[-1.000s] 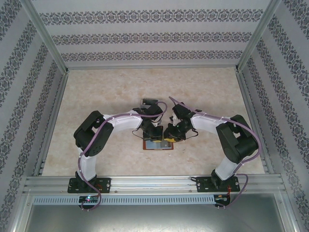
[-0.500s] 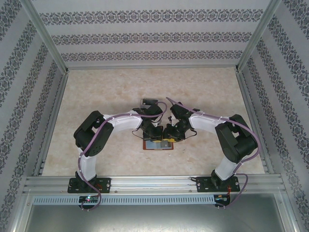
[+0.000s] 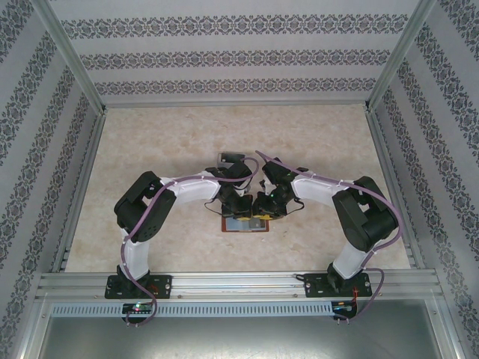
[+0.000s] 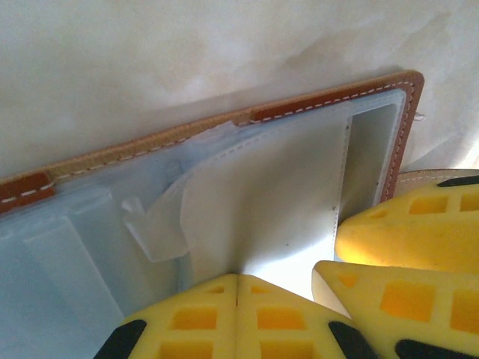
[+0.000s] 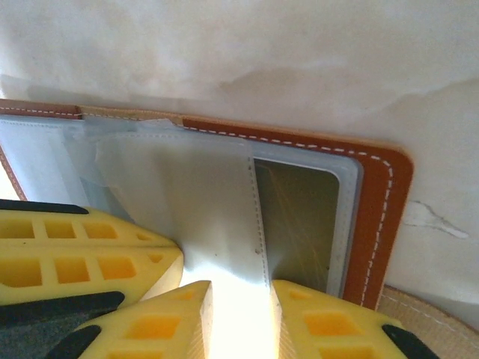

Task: Take the credit cards out of the card holder

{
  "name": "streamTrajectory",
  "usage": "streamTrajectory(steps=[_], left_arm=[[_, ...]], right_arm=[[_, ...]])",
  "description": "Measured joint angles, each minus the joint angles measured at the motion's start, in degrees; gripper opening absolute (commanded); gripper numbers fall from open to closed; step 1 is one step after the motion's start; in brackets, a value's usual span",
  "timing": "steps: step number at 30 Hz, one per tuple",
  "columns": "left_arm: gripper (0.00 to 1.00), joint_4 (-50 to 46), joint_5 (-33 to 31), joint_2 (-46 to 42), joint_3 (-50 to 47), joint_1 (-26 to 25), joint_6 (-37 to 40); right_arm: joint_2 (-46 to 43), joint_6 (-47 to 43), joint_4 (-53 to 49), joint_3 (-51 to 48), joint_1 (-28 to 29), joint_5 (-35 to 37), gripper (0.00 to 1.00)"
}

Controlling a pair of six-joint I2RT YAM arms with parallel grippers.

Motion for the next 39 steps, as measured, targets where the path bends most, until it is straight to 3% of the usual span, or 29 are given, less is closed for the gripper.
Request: streamTrajectory(steps=[6,17,27,39], left_arm=[[0.0,0.4,0.1,-0.3,-0.3,0.0,-0.2],[0.0,0.4,-1.5,-6.9,-2.4,1.6,-0.6],[0.0,-1.1,-4.1,-15.8,-5.2,7.5,0.2],[0.0,-2.1,-4.3,-18.7,-8.7,10.2,0.7]], right_arm=[[0.0,0.8,0.5,0.0,0.3,-0.5,0.15],[-1.4,1.2,0.9,0.0,0.3,-1.2,0.1],[-3.6,2.9,3.8,0.0,0.4,-5.1,0.27],[-2.6,4.6,6.6,2.0,3.3,-8.0,0.3]])
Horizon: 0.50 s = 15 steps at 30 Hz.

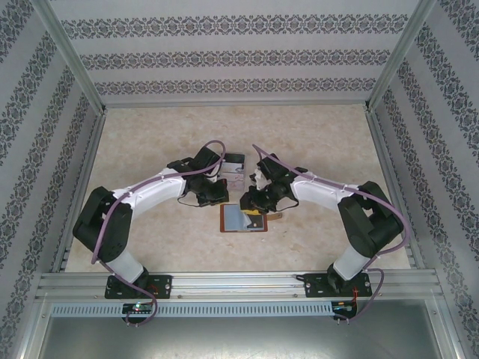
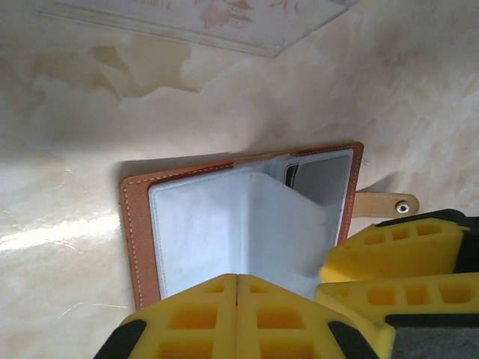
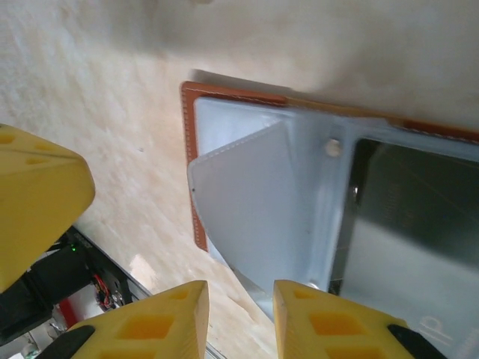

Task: Take the credit cards out of the card holder

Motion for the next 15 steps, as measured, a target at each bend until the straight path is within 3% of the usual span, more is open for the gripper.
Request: streamTrajectory(steps=[15], left_arm=[[0.0,-0.4,0.1,-3.7,-3.1,3.6,1.1]], right_arm=[[8.5,1.3,1.5,7.0,4.5,-0.7,0.31]])
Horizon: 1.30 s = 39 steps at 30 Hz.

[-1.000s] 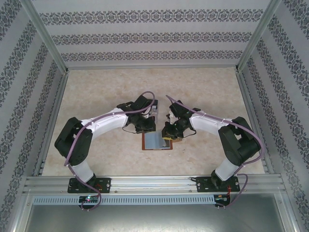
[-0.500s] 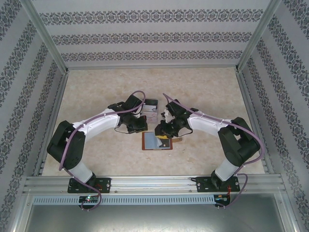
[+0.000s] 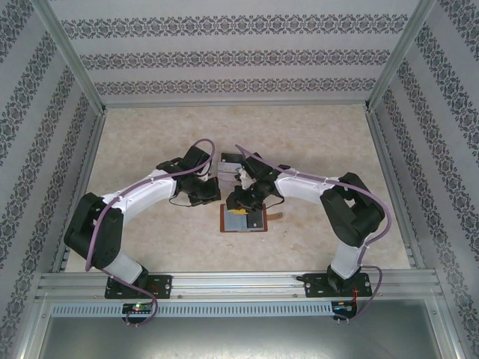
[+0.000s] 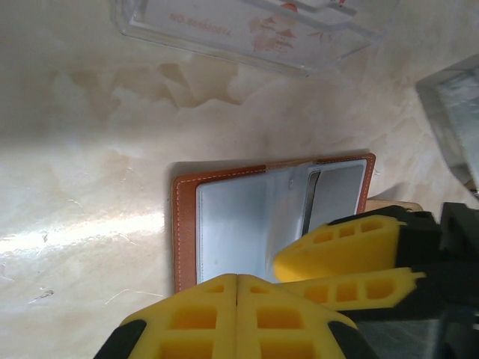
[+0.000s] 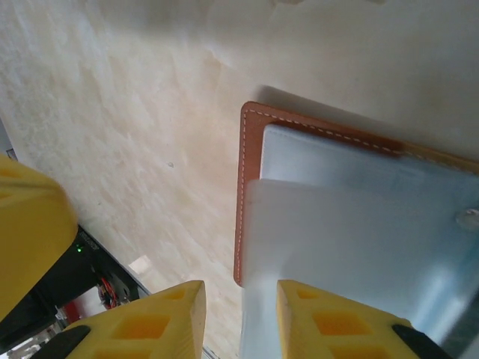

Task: Take the credit cards out of the card holder

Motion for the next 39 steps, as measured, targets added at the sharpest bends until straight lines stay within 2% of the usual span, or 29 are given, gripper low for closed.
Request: streamTrajectory(steps=[11,23,30,39], left_arm=[[0.0,-0.1,0.2,-0.9,-0.5,0.5,0.0],[0.0,-0.1,1.2,-0.9,-0.8,0.5,0.0],[0.0,0.0,2.2,-0.9,-1.3,0.4,-0.1],[0.0,4.3,4.5,0.4,-0.9,-1.5,-2.1]], right_arm=[[6.1,0.1,1.5,2.3,0.9,-0.3,0.31],[9.0,1.2,8.3,2.1,1.5,-3.6,0.31],[8.2,1.2,8.6,1.8,1.5,-3.4,0.31],[0.2,1.0,4.3,-1.2,-2.4,-1.4,0.31]])
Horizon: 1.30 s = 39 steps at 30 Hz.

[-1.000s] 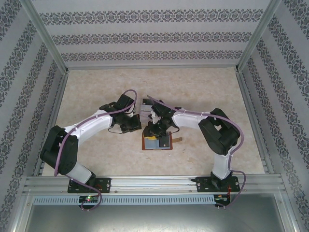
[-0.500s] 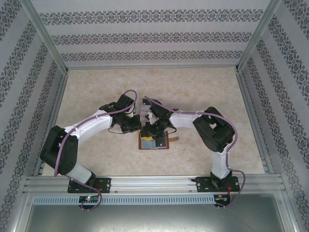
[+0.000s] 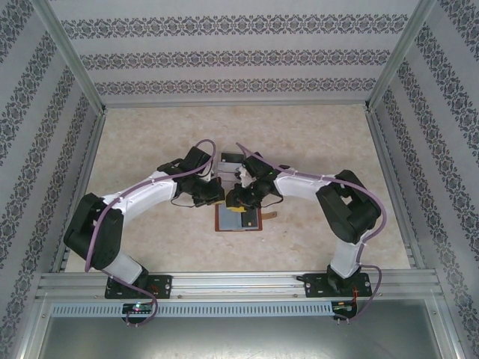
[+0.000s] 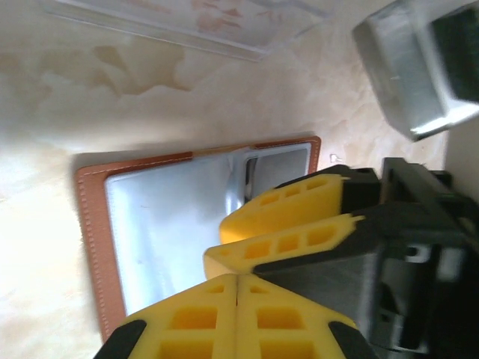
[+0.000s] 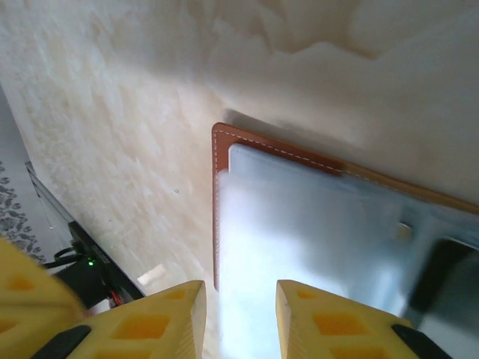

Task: Take the credit cards out of the card holder

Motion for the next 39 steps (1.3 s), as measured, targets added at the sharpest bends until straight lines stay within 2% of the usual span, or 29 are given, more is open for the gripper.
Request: streamTrajectory(steps=[8,15,20,29,39], left_arm=[[0.0,0.6,0.6,7.1,4.0,-4.7,-1.5],[0.0,0.4,1.4,13.7,11.9,-8.7,-1.7],[0.0,-1.9,0.3,17.6,15.5,-10.9,-1.0],[0.0,-6.4,-4.0,19.8,16.0,-11.2,0.3],[0.0,-6.8,-4.5,20.6,16.0,-11.2,0.6]], right_arm=[[-7.5,-1.8,-3.2,-3.7,-4.6,2.4,0.3],[-9.9,-5.1,-10.1,-6.3,-7.4,9.3,0.29],[-9.6,-6.4,-12.4,-7.8,-7.4,12.2,0.26],[-6.8,-7.3,-12.4,-8.0,-7.4,12.7,0.21],[-5.9,-7.4,-12.3,-8.0,-7.3,12.6,0.13]])
